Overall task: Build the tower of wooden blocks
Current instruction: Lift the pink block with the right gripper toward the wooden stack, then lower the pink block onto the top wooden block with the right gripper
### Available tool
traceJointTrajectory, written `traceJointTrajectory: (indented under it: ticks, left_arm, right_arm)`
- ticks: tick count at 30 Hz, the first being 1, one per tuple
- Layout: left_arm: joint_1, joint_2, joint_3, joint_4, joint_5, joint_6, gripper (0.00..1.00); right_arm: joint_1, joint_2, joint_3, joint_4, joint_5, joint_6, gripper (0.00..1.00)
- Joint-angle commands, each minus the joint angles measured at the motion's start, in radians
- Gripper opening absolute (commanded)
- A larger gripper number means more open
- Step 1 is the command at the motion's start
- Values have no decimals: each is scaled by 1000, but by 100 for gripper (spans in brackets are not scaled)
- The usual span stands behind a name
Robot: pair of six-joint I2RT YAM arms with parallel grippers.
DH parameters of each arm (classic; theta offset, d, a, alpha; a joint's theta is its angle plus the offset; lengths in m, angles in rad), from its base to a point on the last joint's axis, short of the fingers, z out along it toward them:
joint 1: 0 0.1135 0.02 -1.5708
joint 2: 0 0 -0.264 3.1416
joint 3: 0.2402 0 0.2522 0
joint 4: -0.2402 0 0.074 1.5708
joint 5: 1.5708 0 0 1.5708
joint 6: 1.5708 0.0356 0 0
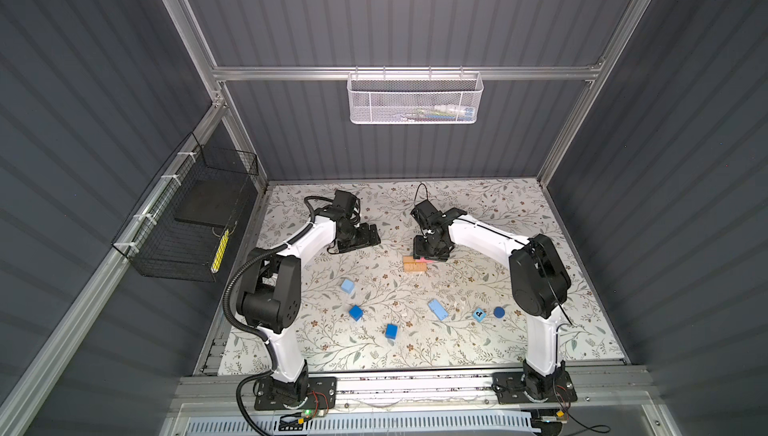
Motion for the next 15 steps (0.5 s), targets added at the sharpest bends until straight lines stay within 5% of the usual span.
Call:
traceJointTrajectory:
  ticks: [1, 15]
  left_arm:
    - [4, -43, -18, -11, 13, 1, 91]
    - [8, -48, -32, -8, 12, -1, 91]
  right_arm:
    - [11, 32, 52, -33, -16, -20, 56]
    - [29, 104, 126, -49, -45, -55, 56]
